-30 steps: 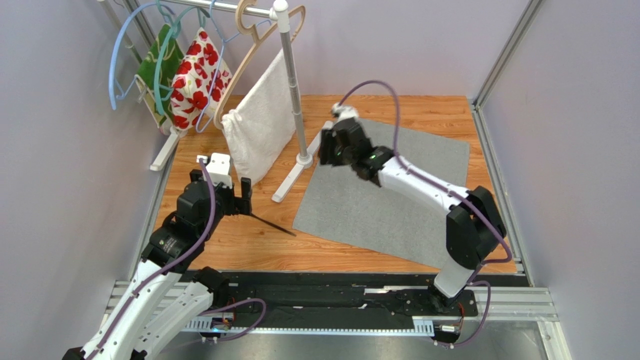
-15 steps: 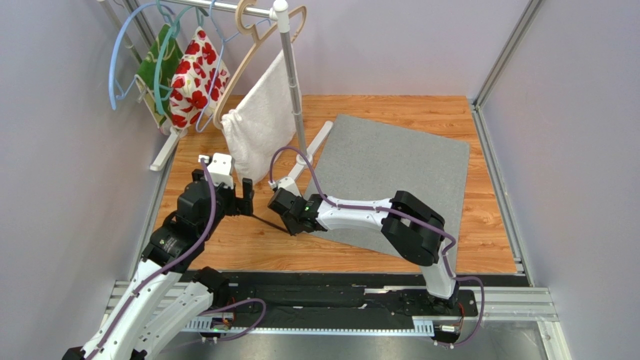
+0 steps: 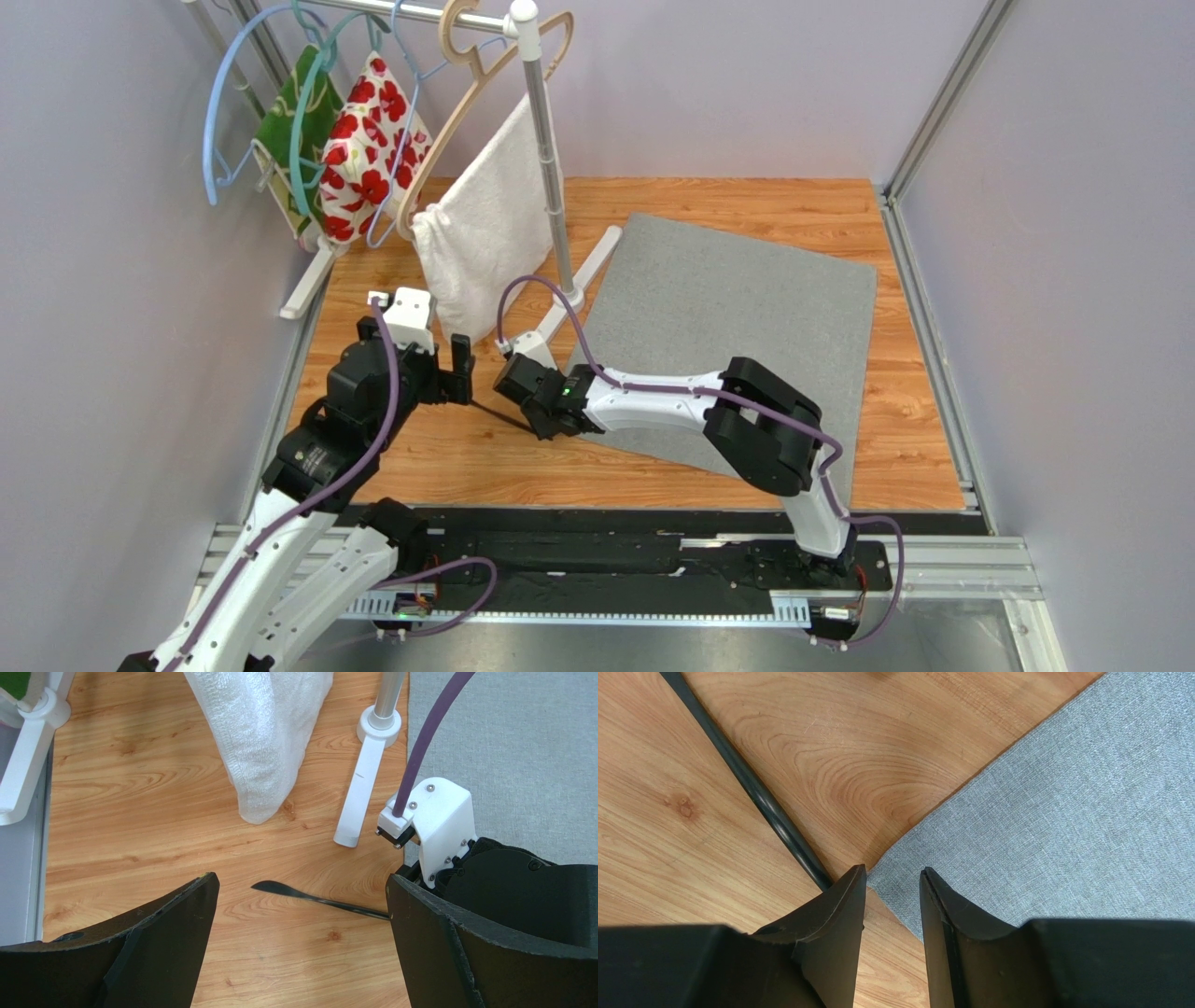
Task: Fold the napkin, place the utensils inside, and roll it up
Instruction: Fold the napkin
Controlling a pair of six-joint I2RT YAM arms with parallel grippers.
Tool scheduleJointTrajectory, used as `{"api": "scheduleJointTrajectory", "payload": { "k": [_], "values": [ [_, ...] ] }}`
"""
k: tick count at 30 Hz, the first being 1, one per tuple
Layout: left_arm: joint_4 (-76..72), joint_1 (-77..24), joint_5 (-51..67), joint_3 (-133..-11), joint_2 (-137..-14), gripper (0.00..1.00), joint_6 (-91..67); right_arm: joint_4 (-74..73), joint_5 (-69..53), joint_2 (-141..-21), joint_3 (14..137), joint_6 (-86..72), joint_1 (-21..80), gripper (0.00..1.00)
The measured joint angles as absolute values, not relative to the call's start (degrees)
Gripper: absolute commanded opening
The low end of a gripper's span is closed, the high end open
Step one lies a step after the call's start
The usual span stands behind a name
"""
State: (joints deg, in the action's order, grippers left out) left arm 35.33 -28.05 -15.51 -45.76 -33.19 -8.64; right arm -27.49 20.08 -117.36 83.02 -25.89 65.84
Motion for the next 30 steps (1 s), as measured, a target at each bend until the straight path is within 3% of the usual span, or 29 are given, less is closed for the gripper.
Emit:
{"api": "scheduleJointTrajectory", "payload": {
  "k": [22,30],
  "values": [
    [35.3,-28.1,-15.6,-45.8,-33.1,0.98,-8.6,-27.7,18.3,-118.1,82.8,-29.1,66.0,0.33],
    [35.3,-28.1,-15.6,-45.8,-33.1,0.98,-8.6,-26.8,18.4,-118.1,82.5,-29.5,65.5,0.04]
  ]
}}
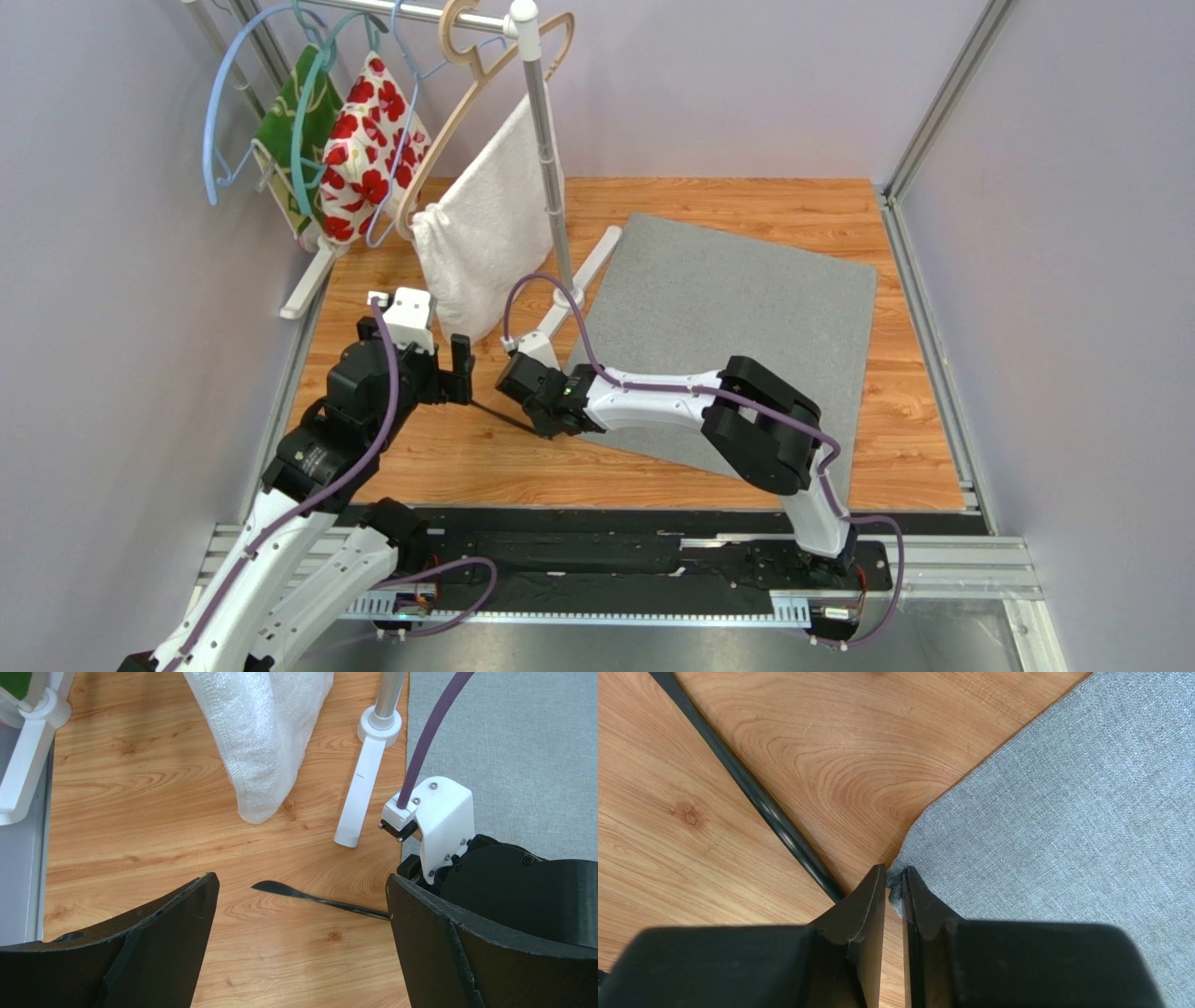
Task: Fold the napkin, place the utensils inside, and roll it up
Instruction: Fold the napkin
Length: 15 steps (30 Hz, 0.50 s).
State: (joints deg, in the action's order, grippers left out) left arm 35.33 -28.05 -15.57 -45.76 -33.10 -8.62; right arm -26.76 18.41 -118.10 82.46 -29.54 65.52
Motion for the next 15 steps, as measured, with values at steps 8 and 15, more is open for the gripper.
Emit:
{"api": "scheduleJointTrajectory", "payload": {
  "k": [8,15],
  "values": [
    [35.3,-28.1,-16.1,-45.8,-33.1,0.98,-8.6,-26.6,17.0,-117.8,82.5,-28.6,65.1,0.00],
    [35.3,-28.1,-17.6,-45.8,-33.1,0.98,-8.6,-31.2,15.2,-114.6,82.0,-26.9,61.5,0.00]
  ]
}}
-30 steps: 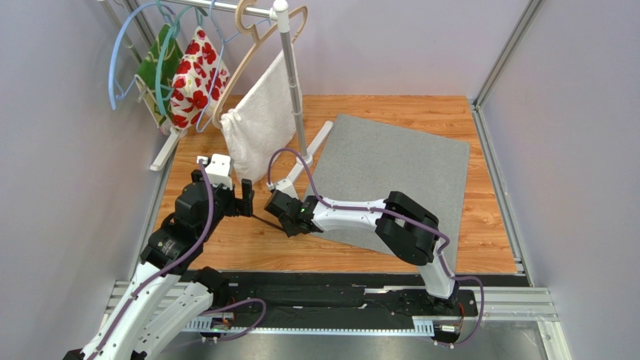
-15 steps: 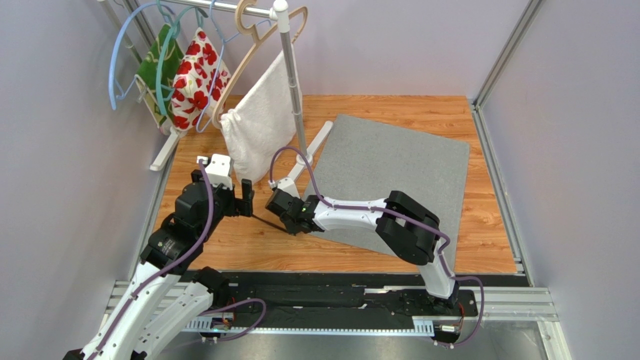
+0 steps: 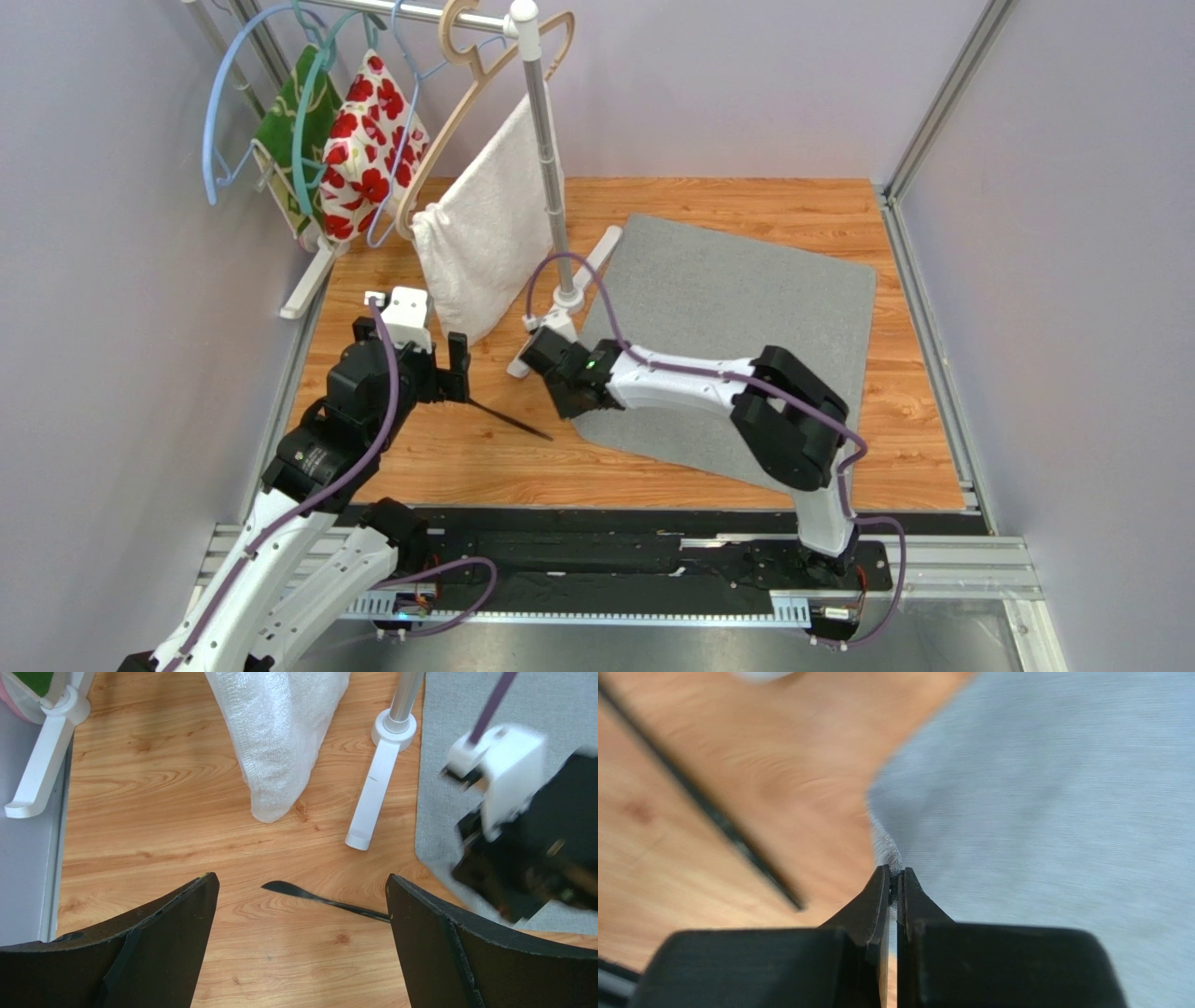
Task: Fold the napkin, place the utensils inside, and roll it up
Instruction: Fold the napkin
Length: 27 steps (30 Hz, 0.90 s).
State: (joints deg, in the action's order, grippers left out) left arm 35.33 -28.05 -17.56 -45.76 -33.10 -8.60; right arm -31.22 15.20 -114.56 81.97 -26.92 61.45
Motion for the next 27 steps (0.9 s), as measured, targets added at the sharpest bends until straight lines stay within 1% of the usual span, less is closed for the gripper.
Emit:
{"api": "scheduleJointTrajectory", "payload": {
  "k": [3,7,10,13,17,23,27],
  "values": [
    [35.4,-28.1,-18.2,-45.8,-33.1,0.98,-8.6,-32.7,15.8,-109.7,79.7,-25.3,54.8,0.00],
    [35.3,-28.1,-18.5,-45.8,-33.1,0.98,-8.6,-33.7,18.0,-104.5,78.5,-22.3,40.7,0.00],
    [35.4,-28.1,-18.6,-45.8,-33.1,0.98,-8.6,-33.8,21.2,-103.4,78.9,-18.7,30.3,0.00],
    [35.4,-28.1,-18.6,-45.8,-33.1,0.98,-8.6,-34.4,25.6,-105.1,81.2,-14.7,22.4,0.00],
    [35.4,-28.1,-18.6,-45.8,-33.1,0.98,-8.6,-35.0,29.1,-111.0,87.2,-10.8,14.3,0.00],
    [35.4,-28.1,-18.9,-45.8,-33.1,0.98,-8.6,-35.9,31.4,-118.0,94.1,-6.8,6.3,0.00],
    [35.4,-28.1,-19.0,-45.7,-33.1,0.98,-8.6,-36.5,32.3,-120.8,98.0,-5.7,3.4,0.00]
  ]
}}
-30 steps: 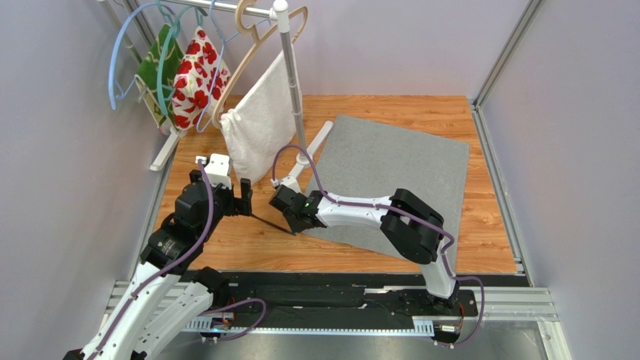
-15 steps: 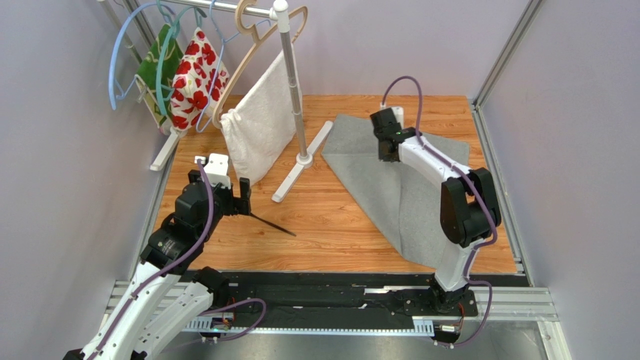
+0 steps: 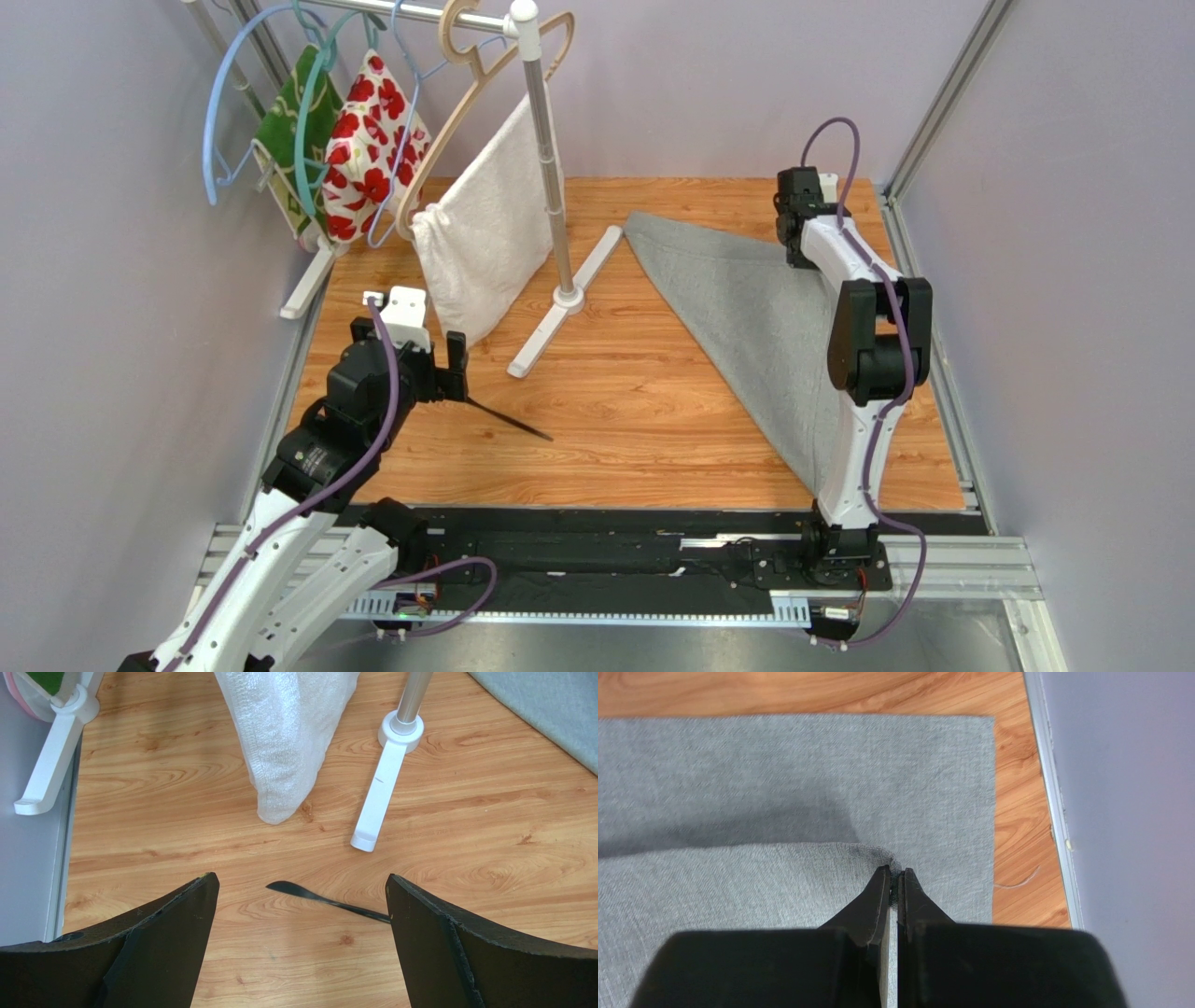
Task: Fold the napkin, place the utensils inside, and roll it up
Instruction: Fold the napkin
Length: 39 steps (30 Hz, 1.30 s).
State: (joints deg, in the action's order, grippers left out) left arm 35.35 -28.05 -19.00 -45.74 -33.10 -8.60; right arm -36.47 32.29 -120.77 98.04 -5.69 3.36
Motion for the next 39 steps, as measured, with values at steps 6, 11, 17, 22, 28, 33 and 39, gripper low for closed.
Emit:
{"api": "scheduleJointTrajectory", "payload": {
  "k": [6,11,17,22,28,33,39],
  "values": [
    [35.3,-28.1,-19.0,-45.7,-33.2,0.98,-8.6,-37.1,33.3,-124.6,102.7,-4.6,0.8,0.00],
    [35.4,-28.1,-19.0,-45.7,-33.8,0.98,-8.6,-37.5,34.0,-127.5,105.4,-4.4,-0.8,0.00],
    [35.4,-28.1,-19.3,-45.7,-34.1,0.98,-8.6,-37.9,34.0,-129.3,107.5,-4.4,-3.0,0.00],
    [35.4,-28.1,-19.6,-45.7,-34.7,0.98,-8.6,-38.2,34.0,-129.8,109.5,-4.6,-4.6,0.00],
    [35.4,-28.1,-19.7,-45.7,-35.0,0.98,-8.6,-38.2,34.0,-131.6,112.1,-4.6,-5.2,0.00],
    [35.4,-28.1,-19.9,-45.7,-35.2,0.98,-8.6,-38.3,33.9,-133.4,113.3,-4.7,-5.5,0.00],
    [35.4,-28.1,-20.1,-45.7,-35.7,0.98,-8.6,-38.4,33.0,-134.4,113.9,-4.7,-6.3,0.00]
  ]
}}
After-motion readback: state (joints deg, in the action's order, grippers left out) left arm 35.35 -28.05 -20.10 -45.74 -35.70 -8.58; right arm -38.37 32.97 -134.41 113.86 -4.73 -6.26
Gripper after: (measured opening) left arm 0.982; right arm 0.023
